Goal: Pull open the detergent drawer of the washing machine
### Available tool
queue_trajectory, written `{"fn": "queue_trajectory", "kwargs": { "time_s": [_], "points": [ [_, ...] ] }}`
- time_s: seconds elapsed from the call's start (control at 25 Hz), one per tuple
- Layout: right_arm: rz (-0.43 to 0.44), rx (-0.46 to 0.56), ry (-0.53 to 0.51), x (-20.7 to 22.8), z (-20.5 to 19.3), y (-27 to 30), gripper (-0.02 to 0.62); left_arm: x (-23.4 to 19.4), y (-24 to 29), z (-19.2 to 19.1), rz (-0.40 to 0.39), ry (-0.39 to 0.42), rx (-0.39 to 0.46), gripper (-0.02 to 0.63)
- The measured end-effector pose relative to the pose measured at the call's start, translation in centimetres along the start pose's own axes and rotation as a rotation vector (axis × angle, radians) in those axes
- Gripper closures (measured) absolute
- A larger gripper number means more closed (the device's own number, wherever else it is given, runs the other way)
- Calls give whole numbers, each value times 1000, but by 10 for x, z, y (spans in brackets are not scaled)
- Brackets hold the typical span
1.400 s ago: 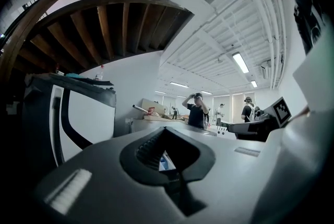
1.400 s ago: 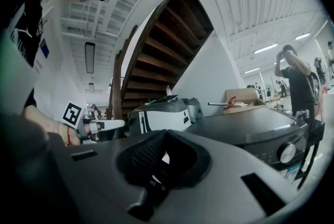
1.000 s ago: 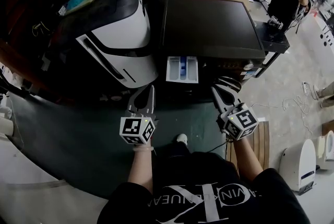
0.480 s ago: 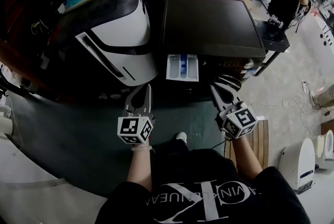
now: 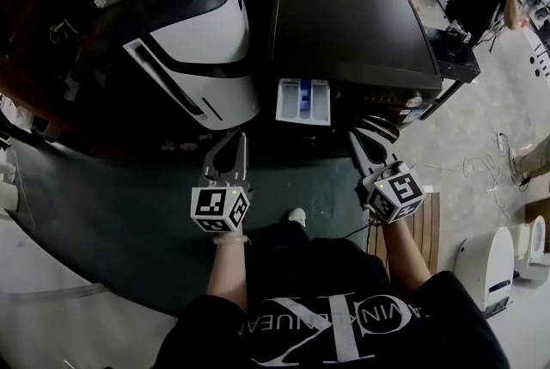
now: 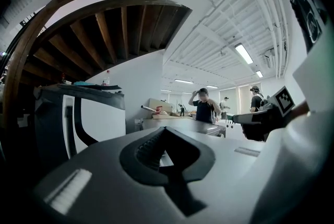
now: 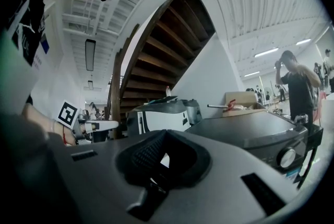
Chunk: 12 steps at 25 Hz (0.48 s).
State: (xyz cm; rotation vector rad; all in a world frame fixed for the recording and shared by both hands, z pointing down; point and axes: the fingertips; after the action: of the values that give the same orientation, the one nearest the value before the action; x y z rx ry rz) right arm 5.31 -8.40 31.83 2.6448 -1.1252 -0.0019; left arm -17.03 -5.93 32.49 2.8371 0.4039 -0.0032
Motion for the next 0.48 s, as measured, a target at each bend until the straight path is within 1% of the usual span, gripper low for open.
{"fn": "queue_trajectory", "kwargs": {
  "time_s": [0.48],
  "points": [
    [16,-1,12,0,-2,7,583,-3,2,-2,8,-11,-4,597]
  ]
}}
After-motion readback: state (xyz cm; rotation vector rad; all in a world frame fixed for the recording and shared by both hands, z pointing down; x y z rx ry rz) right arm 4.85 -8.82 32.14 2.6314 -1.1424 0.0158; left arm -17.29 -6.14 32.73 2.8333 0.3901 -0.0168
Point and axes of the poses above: the fingertips, and each gripper's own axes: y forward along the fingers, x to its right, z out of its top, and after that the axes turned 12 degrees about -x, right-handed
